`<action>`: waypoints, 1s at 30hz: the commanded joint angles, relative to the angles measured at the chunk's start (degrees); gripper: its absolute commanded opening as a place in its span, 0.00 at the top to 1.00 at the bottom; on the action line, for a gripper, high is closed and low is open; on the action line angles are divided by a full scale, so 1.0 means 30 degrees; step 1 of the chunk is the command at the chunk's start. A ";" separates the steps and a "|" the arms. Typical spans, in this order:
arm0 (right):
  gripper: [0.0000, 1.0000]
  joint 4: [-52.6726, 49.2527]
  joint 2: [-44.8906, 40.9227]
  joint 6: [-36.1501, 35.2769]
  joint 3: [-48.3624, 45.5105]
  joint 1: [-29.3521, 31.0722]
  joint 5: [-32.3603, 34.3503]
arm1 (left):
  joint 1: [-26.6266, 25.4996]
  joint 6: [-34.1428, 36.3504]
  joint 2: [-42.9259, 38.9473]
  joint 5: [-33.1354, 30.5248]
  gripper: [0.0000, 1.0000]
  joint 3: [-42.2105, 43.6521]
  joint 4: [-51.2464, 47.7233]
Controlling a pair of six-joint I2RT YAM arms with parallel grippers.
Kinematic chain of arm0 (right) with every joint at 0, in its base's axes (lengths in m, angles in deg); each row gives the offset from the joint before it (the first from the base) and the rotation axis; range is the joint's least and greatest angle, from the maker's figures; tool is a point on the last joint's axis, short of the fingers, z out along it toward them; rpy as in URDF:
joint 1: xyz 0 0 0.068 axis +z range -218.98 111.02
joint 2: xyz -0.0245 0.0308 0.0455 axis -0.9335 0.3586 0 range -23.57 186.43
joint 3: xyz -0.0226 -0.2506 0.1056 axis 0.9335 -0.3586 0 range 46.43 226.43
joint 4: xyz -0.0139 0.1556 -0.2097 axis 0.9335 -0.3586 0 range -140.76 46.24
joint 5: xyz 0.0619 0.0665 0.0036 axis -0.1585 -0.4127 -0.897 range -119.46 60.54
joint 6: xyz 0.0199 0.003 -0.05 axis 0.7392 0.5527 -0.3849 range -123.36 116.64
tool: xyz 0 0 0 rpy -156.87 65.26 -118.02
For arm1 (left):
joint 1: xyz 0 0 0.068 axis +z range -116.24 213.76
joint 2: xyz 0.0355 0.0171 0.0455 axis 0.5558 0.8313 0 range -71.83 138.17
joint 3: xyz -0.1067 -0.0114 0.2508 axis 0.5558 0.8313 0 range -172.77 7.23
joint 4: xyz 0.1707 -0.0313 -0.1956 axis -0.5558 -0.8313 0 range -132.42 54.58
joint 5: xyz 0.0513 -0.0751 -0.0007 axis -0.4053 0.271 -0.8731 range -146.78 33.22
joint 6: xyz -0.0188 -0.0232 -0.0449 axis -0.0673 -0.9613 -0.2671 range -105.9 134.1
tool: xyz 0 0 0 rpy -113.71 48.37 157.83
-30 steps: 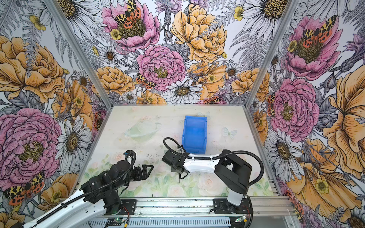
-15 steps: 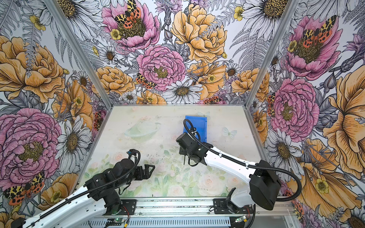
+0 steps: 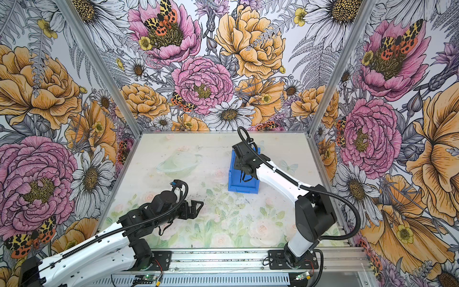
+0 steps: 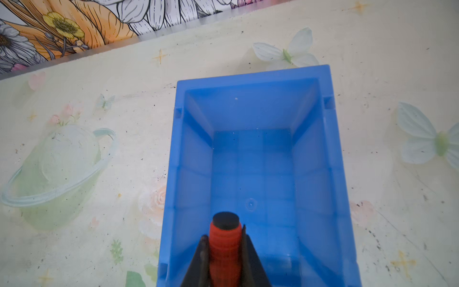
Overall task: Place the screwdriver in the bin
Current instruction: 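Lift the screwdriver with the right gripper and carry it over the blue bin, then lower the screwdriver into the blue bin and open the right gripper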
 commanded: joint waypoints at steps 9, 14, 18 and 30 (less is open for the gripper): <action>0.98 -0.0032 0.4236 -0.1373 0.3312 -0.1637 -0.1780 | -0.1028 0.6065 -0.0323 -0.0259 0.01 -0.3290 0.1353; 0.98 -0.0020 0.5630 -0.1462 0.3901 -0.1909 -0.1897 | -0.1098 0.6822 0.0934 -0.0122 0.01 -0.3991 0.1333; 0.97 -0.0027 0.6669 -0.1460 0.4249 -0.1998 -0.2187 | -0.1123 0.6737 0.1942 0.0183 0.01 -0.4084 0.1688; 0.94 -0.0032 0.8834 -0.1545 0.5391 -0.2194 -0.2311 | -0.1123 0.6849 0.3344 0.0293 0.01 -0.4480 0.2328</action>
